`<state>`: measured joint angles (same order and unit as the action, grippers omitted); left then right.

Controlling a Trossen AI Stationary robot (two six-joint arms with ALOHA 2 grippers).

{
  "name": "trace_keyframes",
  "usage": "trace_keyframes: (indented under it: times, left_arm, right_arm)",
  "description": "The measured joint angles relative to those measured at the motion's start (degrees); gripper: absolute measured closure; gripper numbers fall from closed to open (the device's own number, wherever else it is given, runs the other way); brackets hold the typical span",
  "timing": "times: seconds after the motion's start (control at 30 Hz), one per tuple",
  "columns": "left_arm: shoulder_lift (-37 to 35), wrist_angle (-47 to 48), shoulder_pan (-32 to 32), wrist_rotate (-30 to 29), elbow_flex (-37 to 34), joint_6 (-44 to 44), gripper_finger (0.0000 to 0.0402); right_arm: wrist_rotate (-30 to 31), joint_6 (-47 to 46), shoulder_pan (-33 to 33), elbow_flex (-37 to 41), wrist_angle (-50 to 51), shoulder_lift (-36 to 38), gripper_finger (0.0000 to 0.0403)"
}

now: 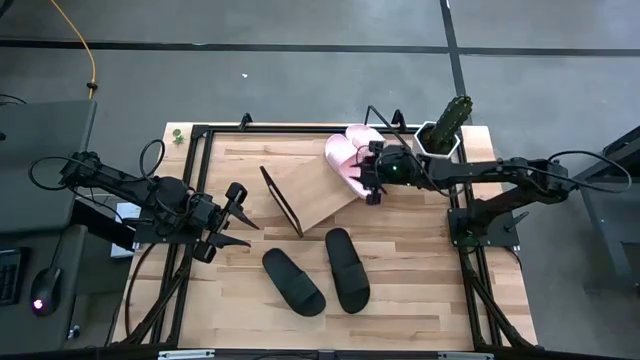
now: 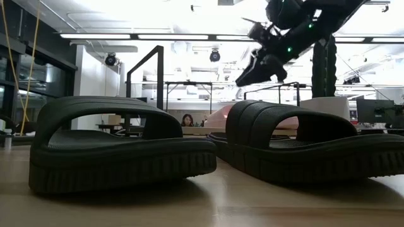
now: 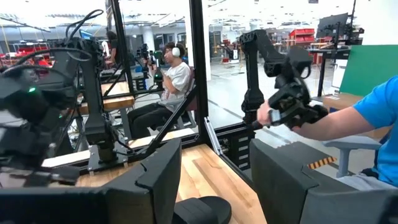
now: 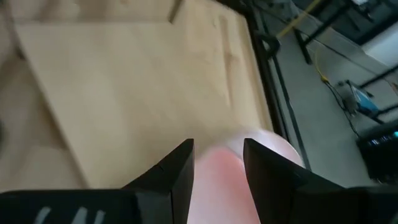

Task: Pick and place slides into the shelf
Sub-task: Put the left black slide on the shelf

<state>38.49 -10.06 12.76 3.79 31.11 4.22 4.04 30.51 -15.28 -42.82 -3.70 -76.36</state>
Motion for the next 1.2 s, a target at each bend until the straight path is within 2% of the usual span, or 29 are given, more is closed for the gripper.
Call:
trace_keyframes:
  times: [0.13,0.27,0.53,0.87,1.2]
  left_arm:
    - [0.0,0.0,0.0,0.0,0.0,-0.1,0.0227]
    - [0.0,0.0,0.0,0.0,0.0,-0.2,0.0227]
    - [0.0,0.2,0.0,0.0,0.0,-0.5,0.0227]
    - [0.0,1.8,0.0,0.0,0.0,-4.4,0.0227]
    - [0.5,6.9,0.0,0.0,0.0,-12.3,0.0227]
  right_arm:
    - [0.7,-2.7,4.2,0.0,0.0,0.3,0.0274]
    - [5.0,-4.9,8.7,0.0,-0.1,0.3,0.0274]
    - [9.6,-7.5,17.8,-3.0,-0.3,0.3,0.0274]
    - [10.7,-14.6,27.7,-7.7,-0.2,0.3,0.0274]
    - [21.4,-12.5,35.9,-7.7,0.3,0.3,0.0274]
